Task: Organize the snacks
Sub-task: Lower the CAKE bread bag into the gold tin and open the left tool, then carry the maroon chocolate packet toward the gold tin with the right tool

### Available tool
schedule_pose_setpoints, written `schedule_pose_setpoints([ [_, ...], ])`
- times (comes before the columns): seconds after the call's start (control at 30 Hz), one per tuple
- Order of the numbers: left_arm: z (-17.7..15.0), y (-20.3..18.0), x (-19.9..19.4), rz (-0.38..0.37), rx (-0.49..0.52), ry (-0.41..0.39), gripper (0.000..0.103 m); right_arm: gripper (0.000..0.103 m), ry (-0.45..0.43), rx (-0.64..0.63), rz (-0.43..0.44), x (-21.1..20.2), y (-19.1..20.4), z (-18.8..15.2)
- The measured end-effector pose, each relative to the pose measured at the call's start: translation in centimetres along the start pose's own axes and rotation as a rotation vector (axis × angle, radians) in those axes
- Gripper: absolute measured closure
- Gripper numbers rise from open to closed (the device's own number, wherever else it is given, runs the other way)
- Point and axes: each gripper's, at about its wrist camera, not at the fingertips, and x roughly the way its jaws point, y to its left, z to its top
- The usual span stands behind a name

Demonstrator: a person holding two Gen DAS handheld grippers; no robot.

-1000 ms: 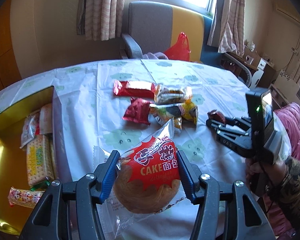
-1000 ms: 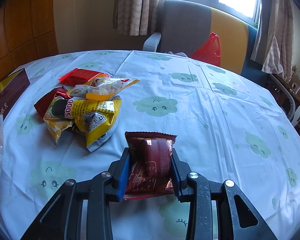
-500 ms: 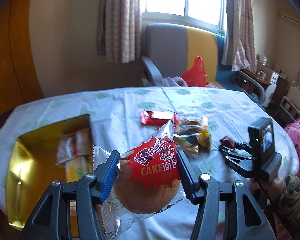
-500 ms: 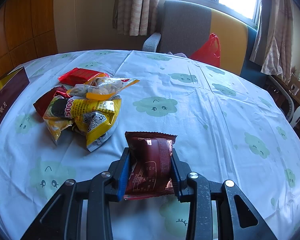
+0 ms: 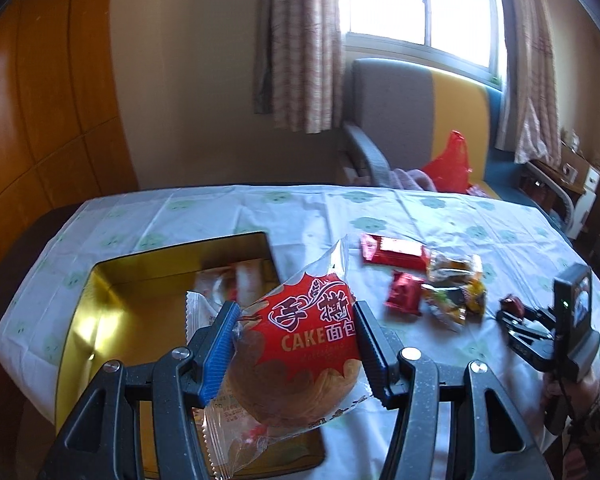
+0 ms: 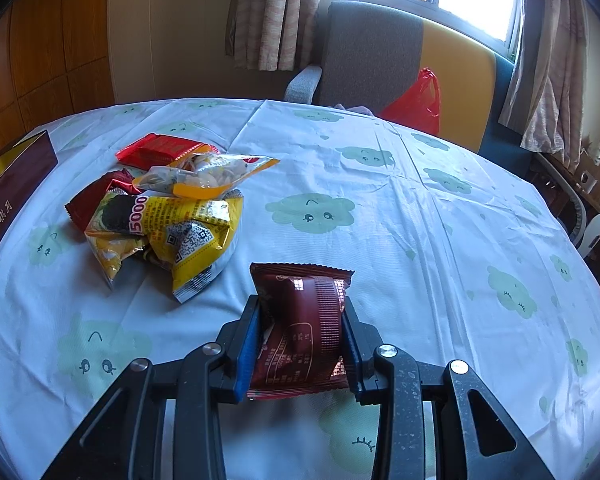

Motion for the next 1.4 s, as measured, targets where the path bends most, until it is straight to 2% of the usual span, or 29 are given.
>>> schedule_pose_setpoints([
  [0.23,1.3,7.9,2.8,0.077,-0.188,0.065,0.045,0.066,0.0,-0.009,-0.007,0.0,0.0,0.0],
  [0.4,1.9,13.2,8.1,0.152,-0.283,0.161,0.045,0.066,-0.001,-0.013,-0.014,0.0,0.1,0.0],
  [0.53,1.9,14.9,12.4,0.189,-0.323,0.233,0.043,0.066,-0.002,-0.019,-0.024,-0.1,0.3,0.0],
  [0.6,1.7,15.2,14.6,0.183,-0.333,0.294,0.042,0.066,-0.003,-0.02,-0.026,-0.1,0.4,0.0],
  [0.63,1.6,15.1,15.2,0.194,-0.337,0.298,0.037,0.066,-0.003,-0.022,-0.028,-0.1,0.4,0.0],
  [0.67,1.7,14.8,15.4,0.219,-0.32,0.288,0.036,0.066,-0.003,-0.023,-0.029,-0.1,0.4,0.0],
  [0.77,2.0,14.3,15.3,0.232,-0.325,0.281,0.036,0.066,-0.005,-0.023,-0.028,-0.1,0.4,-0.1],
  [1.07,2.4,11.6,11.5,0.267,-0.293,0.192,0.035,0.066,-0.007,-0.026,-0.034,-0.2,0.4,0.0],
  [1.4,0.3,6.0,6.3,0.198,-0.157,0.136,0.035,0.068,-0.015,-0.038,-0.069,-0.8,1.0,-0.1],
])
